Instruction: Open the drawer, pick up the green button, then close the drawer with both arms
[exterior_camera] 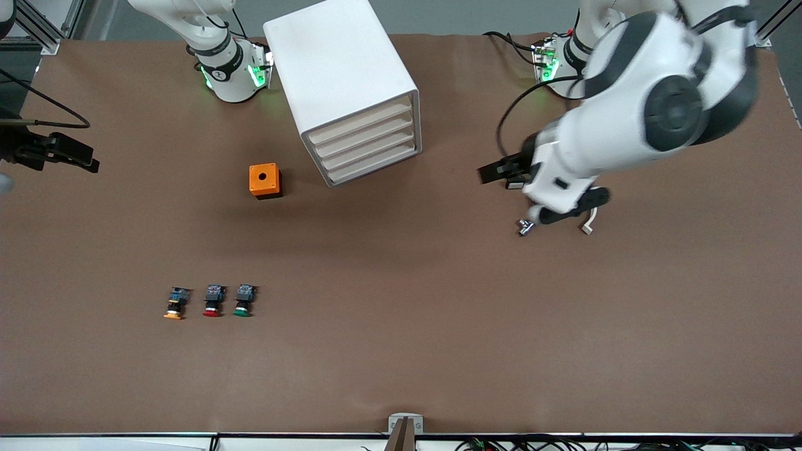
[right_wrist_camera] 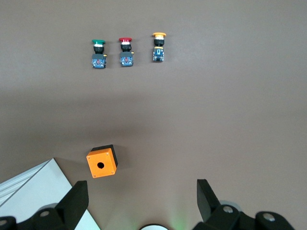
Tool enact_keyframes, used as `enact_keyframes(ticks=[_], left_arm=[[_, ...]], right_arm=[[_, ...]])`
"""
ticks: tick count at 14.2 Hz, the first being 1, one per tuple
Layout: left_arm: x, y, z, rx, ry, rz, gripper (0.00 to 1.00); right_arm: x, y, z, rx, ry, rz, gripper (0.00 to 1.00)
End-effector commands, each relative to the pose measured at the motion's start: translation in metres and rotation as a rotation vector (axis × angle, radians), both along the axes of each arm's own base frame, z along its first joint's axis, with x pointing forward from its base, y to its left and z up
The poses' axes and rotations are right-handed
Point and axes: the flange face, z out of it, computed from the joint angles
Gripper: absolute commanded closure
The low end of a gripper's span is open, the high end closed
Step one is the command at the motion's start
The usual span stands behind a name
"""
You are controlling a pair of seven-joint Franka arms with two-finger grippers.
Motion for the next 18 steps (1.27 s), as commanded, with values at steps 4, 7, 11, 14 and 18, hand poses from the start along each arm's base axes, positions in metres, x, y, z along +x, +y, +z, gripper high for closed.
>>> enact_keyframes(ticks=[4, 7, 11, 14, 18], left_arm=[[0.000, 0.127, 0.017, 0.022, 0.020, -0.137, 0.01], [-0.013, 0.171, 0.011, 0.060, 0.033, -0.168, 0.01], [-0.030, 0.217, -0.012, 0.058, -0.003, -0.207, 0.01], [-0.037, 0.228, -0.025, 0.122, -0.056, -0.238, 0.01], [-0.034, 0.253, -0.005, 0.134, -0.139, -0.259, 0.01]], right_arm=[[-0.011, -0.013, 0.006, 0.023, -0.037, 0.054, 0.00], [-0.011, -0.008, 0.007, 0.013, -0.039, 0.066, 0.00], [-0.011, -0.004, 0.009, 0.004, -0.046, 0.077, 0.00], [-0.010, 0.001, 0.009, 0.004, -0.052, 0.086, 0.00], [-0.009, 0.006, 0.009, 0.006, -0.052, 0.095, 0.00]])
